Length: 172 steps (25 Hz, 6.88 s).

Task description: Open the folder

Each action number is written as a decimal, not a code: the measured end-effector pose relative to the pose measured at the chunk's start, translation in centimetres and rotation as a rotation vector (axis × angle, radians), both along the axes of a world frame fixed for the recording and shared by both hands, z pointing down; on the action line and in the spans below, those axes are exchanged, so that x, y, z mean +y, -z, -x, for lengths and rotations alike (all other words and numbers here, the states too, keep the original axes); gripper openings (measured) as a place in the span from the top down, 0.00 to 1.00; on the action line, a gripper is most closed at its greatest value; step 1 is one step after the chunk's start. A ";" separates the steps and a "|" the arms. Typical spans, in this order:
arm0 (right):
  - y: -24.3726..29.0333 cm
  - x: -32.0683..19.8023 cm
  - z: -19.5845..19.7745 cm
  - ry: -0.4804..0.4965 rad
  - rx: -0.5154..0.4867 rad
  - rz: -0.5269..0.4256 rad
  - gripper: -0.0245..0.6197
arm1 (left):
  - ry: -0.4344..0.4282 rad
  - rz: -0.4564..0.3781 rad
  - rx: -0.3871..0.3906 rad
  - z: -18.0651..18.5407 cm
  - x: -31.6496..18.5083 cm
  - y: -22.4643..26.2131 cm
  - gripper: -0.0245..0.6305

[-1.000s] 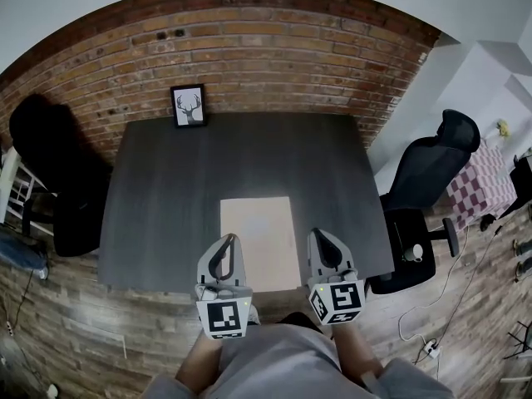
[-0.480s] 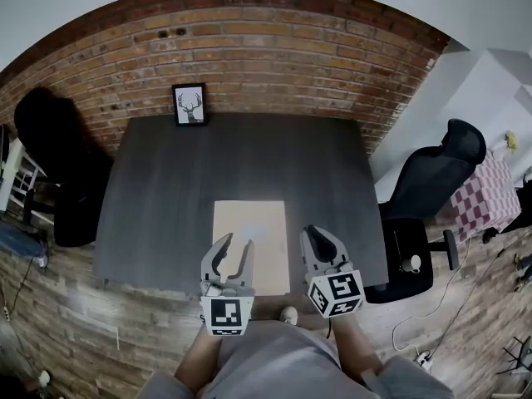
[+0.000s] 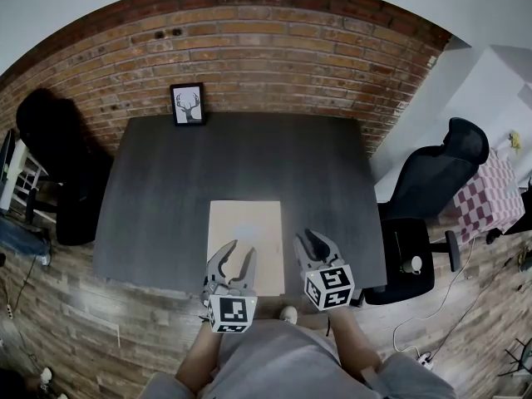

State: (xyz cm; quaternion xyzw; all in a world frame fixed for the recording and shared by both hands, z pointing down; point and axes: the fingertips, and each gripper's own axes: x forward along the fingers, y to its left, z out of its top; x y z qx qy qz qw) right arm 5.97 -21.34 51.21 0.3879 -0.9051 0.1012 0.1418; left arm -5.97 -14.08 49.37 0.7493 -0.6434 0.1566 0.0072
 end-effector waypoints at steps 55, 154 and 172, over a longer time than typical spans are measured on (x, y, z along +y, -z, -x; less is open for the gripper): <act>-20.8 3.5 -0.5 0.037 0.259 0.491 0.76 | -0.255 0.377 -0.292 -5.6 2.9 -13.5 0.64; -21.0 3.7 0.5 0.087 0.330 0.456 0.77 | -0.295 0.266 -0.258 -10.5 7.1 -11.0 0.96; -21.0 3.3 0.0 0.092 0.347 0.447 0.76 | 0.093 0.090 0.092 1.3 8.8 -0.9 0.96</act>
